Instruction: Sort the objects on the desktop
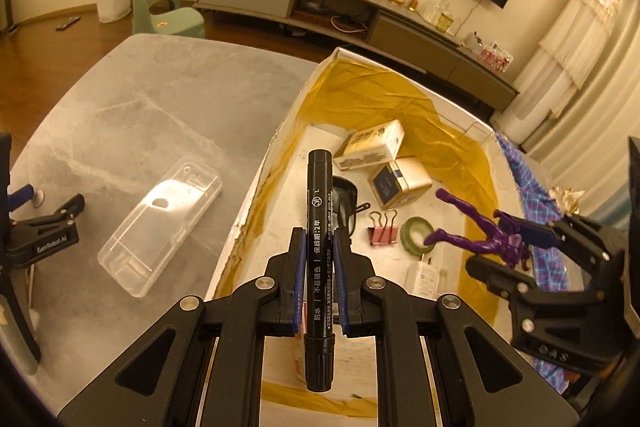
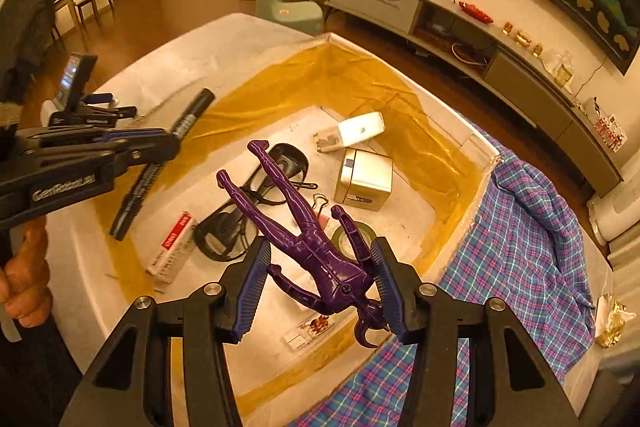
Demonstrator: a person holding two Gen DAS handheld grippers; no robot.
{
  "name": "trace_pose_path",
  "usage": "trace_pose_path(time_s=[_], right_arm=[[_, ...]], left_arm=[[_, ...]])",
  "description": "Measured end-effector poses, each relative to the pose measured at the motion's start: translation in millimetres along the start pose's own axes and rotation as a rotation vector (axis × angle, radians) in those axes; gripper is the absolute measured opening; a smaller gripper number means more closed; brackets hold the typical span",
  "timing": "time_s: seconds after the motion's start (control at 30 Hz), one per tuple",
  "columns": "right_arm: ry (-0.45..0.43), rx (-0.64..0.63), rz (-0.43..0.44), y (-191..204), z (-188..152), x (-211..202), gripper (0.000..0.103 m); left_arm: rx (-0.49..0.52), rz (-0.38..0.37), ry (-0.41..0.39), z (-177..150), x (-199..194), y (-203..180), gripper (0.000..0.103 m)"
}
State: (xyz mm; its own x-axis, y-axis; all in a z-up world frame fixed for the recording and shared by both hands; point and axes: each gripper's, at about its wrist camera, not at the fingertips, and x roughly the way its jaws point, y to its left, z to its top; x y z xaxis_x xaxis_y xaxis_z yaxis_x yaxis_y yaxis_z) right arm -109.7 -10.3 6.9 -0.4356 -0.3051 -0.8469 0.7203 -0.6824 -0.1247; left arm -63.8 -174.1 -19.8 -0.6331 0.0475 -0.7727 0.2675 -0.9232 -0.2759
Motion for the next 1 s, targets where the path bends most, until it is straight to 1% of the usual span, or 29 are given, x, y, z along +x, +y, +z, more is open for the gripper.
trace_pose_path(time_s=[0.17, 0.23, 0.3, 0.33, 0.4, 0.5, 0.67, 0.9, 0.93, 1.0], right_arm=[[0.041, 0.017, 0.008, -5.4, 5.9, 20.6, 0.053], [0.053, 0.025, 0.012, -6.8, 7.8, 27.1, 0.054], [0.062, 0.041, 0.018, -9.5, 8.9, 33.2, 0.054], [0.067, 0.047, 0.017, -10.6, 8.8, 35.6, 0.055], [0.07, 0.056, 0.018, -12.2, 8.5, 38.6, 0.058], [0.065, 0.055, 0.02, -11.3, 7.8, 38.3, 0.059], [0.059, 0.049, 0.033, -8.4, 8.1, 34.3, 0.059], [0.044, 0.002, 0.032, 3.4, -0.2, 19.6, 0.061], [0.041, -0.013, 0.027, 6.6, -3.2, 16.1, 0.061], [0.038, -0.036, 0.017, 11.1, -8.8, 11.5, 0.062]], left_arm=[[0.014, 0.013, 0.01, -0.1, 3.5, 0.6, 0.014], [0.03, 0.022, 0.017, -1.4, 4.5, -1.5, 0.014], [0.054, 0.014, 0.023, -1.8, 4.3, -4.2, 0.015], [0.056, 0.014, 0.025, -1.5, 4.3, -4.8, 0.015], [0.061, 0.011, 0.026, -2.3, 3.5, -6.3, 0.02], [0.07, 0.012, 0.026, -3.0, 2.3, -6.7, 0.026], [0.082, 0.024, 0.024, -5.6, 0.1, -10.4, 0.03], [0.076, -0.001, 0.013, -10.8, -6.6, -14.7, 0.032], [0.078, -0.006, 0.007, -11.2, -7.9, -15.6, 0.033], [0.084, -0.026, -0.011, -13.3, -13.2, -19.3, 0.045]])
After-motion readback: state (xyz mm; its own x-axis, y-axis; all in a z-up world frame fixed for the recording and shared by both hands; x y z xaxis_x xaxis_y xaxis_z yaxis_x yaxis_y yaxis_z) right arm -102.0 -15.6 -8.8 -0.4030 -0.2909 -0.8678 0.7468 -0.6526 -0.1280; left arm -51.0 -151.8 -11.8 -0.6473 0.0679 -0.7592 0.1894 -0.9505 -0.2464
